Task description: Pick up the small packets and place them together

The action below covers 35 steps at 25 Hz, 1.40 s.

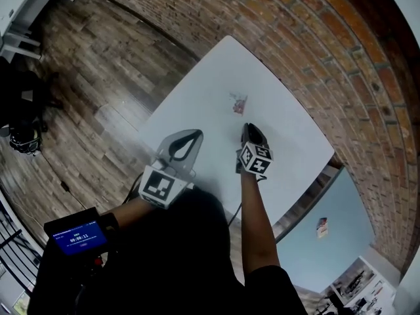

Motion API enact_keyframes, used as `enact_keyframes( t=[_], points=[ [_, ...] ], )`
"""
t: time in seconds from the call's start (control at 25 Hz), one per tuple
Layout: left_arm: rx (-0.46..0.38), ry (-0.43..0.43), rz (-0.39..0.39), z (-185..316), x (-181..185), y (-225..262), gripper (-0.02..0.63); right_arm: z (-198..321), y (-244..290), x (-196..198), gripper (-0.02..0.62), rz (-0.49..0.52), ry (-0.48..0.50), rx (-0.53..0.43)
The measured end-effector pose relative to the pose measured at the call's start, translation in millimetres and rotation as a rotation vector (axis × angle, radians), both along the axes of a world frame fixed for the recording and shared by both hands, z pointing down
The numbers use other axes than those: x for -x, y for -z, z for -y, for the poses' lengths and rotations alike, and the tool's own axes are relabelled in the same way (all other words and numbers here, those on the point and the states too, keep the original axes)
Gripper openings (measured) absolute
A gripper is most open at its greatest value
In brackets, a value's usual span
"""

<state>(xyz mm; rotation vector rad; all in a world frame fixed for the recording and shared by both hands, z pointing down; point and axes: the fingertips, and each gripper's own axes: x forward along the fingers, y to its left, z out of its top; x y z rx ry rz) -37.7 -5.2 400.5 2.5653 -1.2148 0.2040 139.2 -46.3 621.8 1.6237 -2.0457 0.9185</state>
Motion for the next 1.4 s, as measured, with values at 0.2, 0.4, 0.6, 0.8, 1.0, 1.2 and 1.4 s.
enact_keyframes(
  t=[0.2, 0.4, 0.6, 0.8, 1.0, 1.2, 1.4],
  points=[
    [0.025, -0.008, 0.007, 25, 31, -12, 0.002, 45, -20, 1, 0.071, 0.024, -0.079, 0.047],
    [0.031, 0.028, 0.012, 43, 56, -18, 0.002, 71, -31, -8, 0.075, 0.013, -0.105, 0.086],
    [0.033, 0.061, 0.025, 52, 67, -20, 0.002, 83, -44, -10, 0.08, 0.017, -0.097, 0.121],
    [0.034, 0.07, 0.03, 56, 69, -25, 0.001, 90, -56, -13, 0.101, 0.046, -0.121, 0.163],
    [0.06, 0.085, 0.023, 58, 74, -30, 0.001, 94, -60, -11, 0.101, 0.061, -0.13, 0.204],
    [0.065, 0.083, 0.022, 62, 76, -33, 0.002, 96, -66, -7, 0.098, 0.091, -0.155, 0.242],
    [0.064, 0.098, 0.017, 62, 76, -34, 0.001, 96, -68, -5, 0.098, 0.106, -0.155, 0.25]
  ],
)
